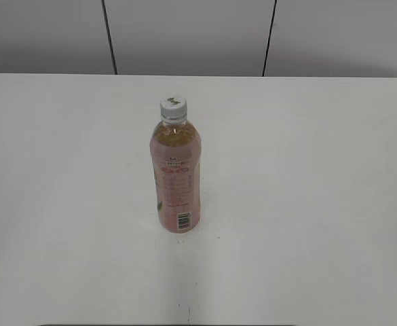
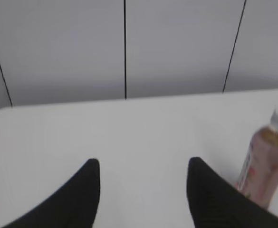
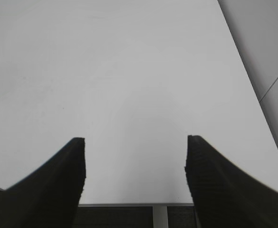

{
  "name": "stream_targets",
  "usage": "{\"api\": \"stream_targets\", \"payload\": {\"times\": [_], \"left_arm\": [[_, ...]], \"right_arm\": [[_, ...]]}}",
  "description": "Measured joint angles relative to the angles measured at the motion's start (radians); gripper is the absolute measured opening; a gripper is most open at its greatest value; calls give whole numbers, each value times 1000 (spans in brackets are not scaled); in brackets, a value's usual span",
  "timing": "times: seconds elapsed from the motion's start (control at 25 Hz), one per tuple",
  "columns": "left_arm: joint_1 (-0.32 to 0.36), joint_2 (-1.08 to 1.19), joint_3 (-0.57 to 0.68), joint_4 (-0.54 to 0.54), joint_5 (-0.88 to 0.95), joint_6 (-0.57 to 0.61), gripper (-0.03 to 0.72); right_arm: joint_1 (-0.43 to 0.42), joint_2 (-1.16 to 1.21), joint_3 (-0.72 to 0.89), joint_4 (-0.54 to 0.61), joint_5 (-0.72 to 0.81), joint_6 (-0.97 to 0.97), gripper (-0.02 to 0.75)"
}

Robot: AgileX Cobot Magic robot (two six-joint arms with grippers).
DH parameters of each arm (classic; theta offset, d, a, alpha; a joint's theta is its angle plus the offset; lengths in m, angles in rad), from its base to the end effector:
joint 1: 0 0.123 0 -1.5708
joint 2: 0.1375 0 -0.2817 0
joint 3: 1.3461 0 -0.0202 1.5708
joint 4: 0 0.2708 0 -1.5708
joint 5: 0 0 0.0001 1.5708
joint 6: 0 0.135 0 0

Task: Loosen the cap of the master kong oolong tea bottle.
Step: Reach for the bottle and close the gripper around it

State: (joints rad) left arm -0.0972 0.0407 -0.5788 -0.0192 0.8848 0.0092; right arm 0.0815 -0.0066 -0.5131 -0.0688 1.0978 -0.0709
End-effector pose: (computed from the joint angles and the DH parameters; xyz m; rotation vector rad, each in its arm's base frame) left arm 0.0605 -0.0079 0.3131 0.0967 1.8284 -0.0841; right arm 0.0510 -0.0041 0.2673 -0.1514 2.0550 -0.0759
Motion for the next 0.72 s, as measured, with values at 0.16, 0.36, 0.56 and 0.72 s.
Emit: {"api": "stream_targets", "payload": {"times": [0.16, 0.36, 0.56, 0.72], "left_arm": [[0, 77, -3, -7, -246, 0, 356], [0, 246, 9, -28, -401, 0, 354], [0, 417, 138, -104, -610, 0, 354], [0, 527, 270, -126, -885, 0, 354]], "right_arm": [[0, 0, 0, 0, 0, 0, 501], [0, 0, 0, 0, 0, 0, 501], [0, 0, 0, 0, 0, 0, 501], [0, 0, 0, 0, 0, 0, 501]]}}
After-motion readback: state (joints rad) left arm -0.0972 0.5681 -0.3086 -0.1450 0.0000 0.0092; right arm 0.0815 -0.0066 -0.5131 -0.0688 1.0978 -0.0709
